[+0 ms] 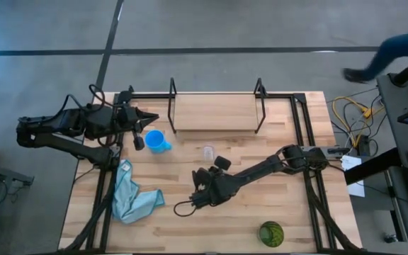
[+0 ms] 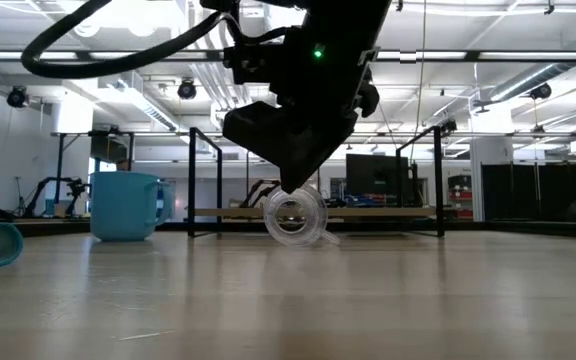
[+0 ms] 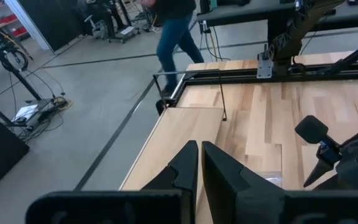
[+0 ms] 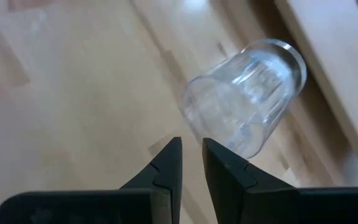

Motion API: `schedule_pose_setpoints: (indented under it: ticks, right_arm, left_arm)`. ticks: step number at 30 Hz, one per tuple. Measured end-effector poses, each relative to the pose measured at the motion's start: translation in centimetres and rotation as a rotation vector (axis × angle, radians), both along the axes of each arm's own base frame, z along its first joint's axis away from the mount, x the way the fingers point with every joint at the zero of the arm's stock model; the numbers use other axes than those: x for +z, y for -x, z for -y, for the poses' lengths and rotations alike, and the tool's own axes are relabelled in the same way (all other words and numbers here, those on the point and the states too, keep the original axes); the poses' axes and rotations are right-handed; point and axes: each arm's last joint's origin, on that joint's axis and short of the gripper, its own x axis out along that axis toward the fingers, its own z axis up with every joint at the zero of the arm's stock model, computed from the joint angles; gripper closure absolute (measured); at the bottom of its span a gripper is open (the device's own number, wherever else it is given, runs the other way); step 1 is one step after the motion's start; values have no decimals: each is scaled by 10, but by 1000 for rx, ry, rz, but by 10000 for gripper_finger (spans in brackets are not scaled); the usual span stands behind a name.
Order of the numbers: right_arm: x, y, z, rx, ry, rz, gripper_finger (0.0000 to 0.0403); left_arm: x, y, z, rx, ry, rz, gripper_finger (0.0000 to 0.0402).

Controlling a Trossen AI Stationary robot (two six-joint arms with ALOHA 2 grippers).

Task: Stack small to large cups/mugs on shelf
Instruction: Put the transparent mug on the shelf

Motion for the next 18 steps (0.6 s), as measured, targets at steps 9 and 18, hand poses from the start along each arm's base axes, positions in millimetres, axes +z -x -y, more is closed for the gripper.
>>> schedule_pose_setpoints:
  ticks: [9, 18]
  right_arm:
    - [-4, 0, 7, -16, 43, 3, 344]
    - [-11, -1, 14, -31, 109, 32, 344]
  left_arm:
    - [-1, -3, 0, 3, -1, -8, 394]
    - [-1, -2, 0, 3, 0, -5, 394]
